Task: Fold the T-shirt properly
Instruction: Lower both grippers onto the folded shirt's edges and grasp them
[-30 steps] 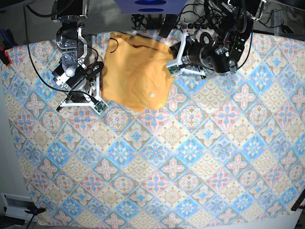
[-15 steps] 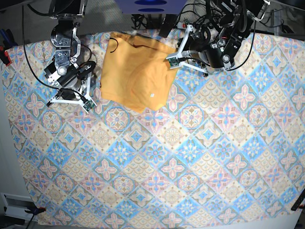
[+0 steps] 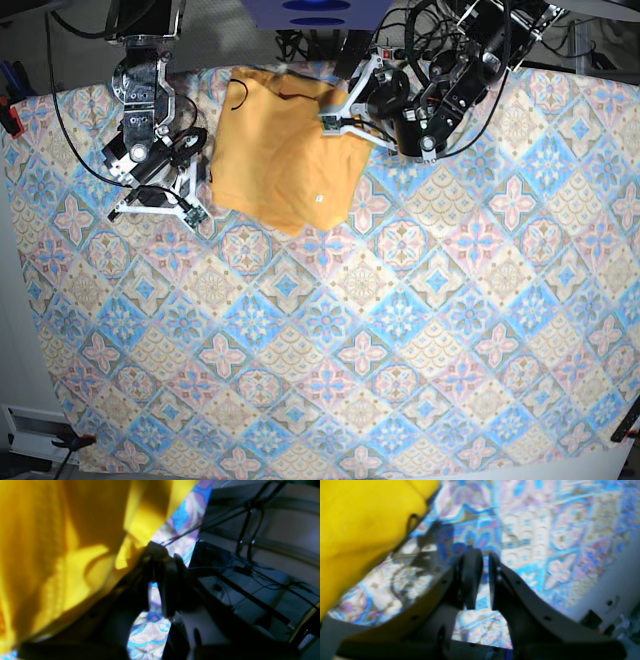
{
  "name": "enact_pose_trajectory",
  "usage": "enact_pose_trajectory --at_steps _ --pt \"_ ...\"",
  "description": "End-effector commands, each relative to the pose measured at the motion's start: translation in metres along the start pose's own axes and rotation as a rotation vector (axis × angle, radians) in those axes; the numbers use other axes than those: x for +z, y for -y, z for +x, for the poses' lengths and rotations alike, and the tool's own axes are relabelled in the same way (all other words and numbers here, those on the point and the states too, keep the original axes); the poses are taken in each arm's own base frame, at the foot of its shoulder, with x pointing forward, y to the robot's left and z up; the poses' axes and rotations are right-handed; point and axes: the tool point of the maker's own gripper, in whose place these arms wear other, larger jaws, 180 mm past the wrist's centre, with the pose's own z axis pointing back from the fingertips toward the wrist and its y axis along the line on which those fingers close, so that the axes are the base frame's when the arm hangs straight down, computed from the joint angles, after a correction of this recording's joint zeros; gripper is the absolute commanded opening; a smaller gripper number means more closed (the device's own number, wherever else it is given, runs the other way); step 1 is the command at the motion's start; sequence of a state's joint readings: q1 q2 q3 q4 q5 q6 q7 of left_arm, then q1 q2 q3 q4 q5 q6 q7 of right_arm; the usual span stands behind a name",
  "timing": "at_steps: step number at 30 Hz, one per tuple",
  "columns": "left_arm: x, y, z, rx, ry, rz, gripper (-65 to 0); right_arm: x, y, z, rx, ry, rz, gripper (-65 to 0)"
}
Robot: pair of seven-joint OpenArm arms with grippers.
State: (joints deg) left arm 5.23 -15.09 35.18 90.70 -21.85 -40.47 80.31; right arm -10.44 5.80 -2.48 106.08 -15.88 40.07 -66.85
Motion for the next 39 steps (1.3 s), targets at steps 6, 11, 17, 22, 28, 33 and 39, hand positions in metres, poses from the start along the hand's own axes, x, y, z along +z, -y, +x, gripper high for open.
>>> enact_pose_trajectory --at_steps 6,11,17,22,28,33,39 --pt "-0.003 0.001 -0.001 0.002 -0.012 0.008 -57.1 0.001 -0.039 0.017 0.079 0.020 0.075 -56.7" --pt "-0.003 0.000 -0.002 0.002 -0.015 0.009 -57.1 0.004 -0.045 0.020 0.075 0.018 0.082 -56.8" --pt "-0.003 0.000 -0.002 0.003 -0.015 0.009 -57.1 0.028 -0.029 0.043 0.046 0.105 0.015 -56.8" --pt "-0.003 0.000 -0.001 0.003 -0.012 0.008 -57.1 0.029 -0.038 0.041 0.049 0.071 0.040 -56.8" --pt "-0.003 0.000 -0.002 0.003 -0.015 0.009 -57.1 0.032 -0.068 0.054 0.019 0.154 0.174 -56.8" --pt "-0.003 0.000 -0.002 0.003 -0.015 0.009 -57.1 0.035 -0.081 0.060 -0.005 0.198 0.239 -56.8" --pt "-0.003 -0.001 -0.002 0.005 -0.014 0.010 -57.1 0.019 -0.098 0.048 0.001 0.139 0.298 -56.5"
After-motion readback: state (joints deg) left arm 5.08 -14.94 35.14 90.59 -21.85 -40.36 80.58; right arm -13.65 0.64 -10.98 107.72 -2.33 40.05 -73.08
